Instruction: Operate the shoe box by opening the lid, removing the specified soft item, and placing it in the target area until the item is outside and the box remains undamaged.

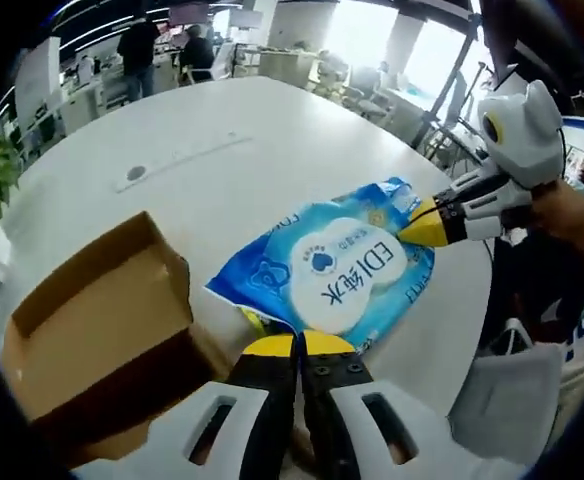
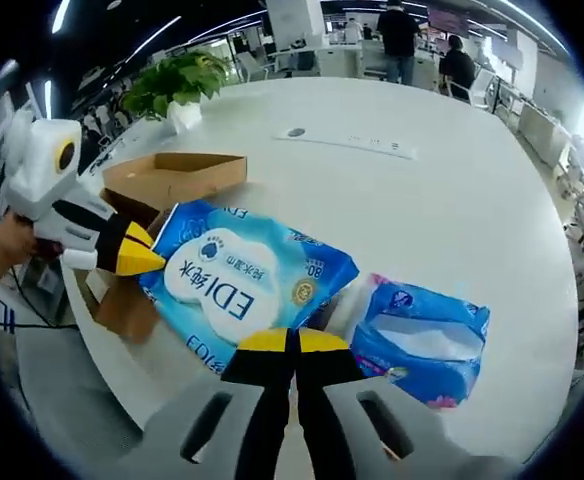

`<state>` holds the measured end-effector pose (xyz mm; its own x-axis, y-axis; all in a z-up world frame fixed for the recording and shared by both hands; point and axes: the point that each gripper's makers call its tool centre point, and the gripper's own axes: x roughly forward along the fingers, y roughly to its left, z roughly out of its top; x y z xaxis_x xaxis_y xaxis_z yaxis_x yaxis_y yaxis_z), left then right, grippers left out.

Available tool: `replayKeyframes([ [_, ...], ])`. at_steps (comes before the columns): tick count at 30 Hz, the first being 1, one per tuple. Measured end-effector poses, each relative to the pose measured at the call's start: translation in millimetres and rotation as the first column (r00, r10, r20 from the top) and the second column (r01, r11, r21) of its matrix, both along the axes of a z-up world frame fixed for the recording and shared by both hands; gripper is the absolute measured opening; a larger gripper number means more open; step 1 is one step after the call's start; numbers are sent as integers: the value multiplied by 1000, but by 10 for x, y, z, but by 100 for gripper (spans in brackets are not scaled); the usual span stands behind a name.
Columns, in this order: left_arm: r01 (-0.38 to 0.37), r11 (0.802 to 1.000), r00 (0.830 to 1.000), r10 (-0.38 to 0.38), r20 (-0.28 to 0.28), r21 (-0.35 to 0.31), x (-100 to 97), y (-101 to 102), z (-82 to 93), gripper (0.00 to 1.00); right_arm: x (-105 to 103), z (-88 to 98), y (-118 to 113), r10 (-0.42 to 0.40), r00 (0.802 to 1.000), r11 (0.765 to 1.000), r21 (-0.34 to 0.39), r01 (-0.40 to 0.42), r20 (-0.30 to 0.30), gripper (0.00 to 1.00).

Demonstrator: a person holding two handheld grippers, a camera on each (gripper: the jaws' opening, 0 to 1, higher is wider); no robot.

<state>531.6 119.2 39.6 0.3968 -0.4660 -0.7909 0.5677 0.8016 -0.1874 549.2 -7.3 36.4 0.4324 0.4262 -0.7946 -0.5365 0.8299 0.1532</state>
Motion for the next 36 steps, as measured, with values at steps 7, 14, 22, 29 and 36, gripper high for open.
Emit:
replayKeyframes([
  [7, 31, 999, 999, -31, -11, 45, 71, -46, -105, 0, 60, -121, -50, -5, 1000, 1000, -10, 5, -15, 0],
  [14, 55, 995, 998, -52, -32, 81, 96, -71, -218, 0, 110, -255, -72, -17, 999, 1000, -5, 16, -36, 0],
  [22, 68, 992, 997, -62, -51, 110, 111, -75, -343, 0, 153, -372, -76, -20, 999, 1000, -12, 20, -46, 0],
  [29, 90, 987, 995, -83, -55, 136, 112, -92, -389, 0, 150, -445, -86, -25, 998, 1000, -14, 24, -60, 0],
  [36, 139, 971, 990, -135, -33, 196, 102, -102, -447, 0, 159, -487, -89, -34, 997, 999, -11, 33, -64, 0],
])
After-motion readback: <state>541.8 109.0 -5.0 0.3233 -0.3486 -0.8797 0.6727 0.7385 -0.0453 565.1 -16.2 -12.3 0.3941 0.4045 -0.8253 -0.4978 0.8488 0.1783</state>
